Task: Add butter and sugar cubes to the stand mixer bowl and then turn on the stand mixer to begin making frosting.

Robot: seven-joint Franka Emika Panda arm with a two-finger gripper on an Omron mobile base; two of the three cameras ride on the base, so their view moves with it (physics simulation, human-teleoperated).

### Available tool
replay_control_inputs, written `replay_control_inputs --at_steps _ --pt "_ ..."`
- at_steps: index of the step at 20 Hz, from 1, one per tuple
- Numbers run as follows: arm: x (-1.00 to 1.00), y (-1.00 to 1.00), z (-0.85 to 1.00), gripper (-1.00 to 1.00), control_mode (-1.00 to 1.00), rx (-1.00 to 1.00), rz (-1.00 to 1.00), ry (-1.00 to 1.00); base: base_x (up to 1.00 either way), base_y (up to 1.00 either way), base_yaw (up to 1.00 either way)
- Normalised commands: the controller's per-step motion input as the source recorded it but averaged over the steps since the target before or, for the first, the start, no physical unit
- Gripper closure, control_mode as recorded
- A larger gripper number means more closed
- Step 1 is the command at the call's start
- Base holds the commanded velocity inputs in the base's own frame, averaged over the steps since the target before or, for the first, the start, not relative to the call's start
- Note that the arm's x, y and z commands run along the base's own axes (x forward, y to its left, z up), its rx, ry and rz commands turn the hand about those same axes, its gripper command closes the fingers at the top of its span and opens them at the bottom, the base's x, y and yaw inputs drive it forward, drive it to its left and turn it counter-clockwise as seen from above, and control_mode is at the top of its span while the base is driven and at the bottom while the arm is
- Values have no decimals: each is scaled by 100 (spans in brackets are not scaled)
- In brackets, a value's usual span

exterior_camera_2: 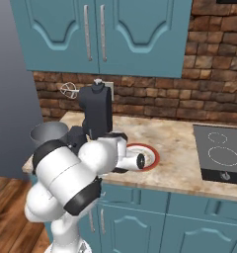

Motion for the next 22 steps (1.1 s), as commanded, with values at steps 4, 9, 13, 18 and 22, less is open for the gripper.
replay_control_inputs --at_steps 4,9,13,18,22 --pt "9 -4 -12 -100 -100 0 0 0 0 0 0" --pt "9 -7 -11 -100 -100 1 0 0 0 0 0" --pt "17 -2 -5 -100 -100 2 0 0 0 0 0" --pt "15 -8 -8 -100 -100 2 0 0 0 0 0" --pt "7 -14 -14 -100 -100 0 0 0 0 0 0"
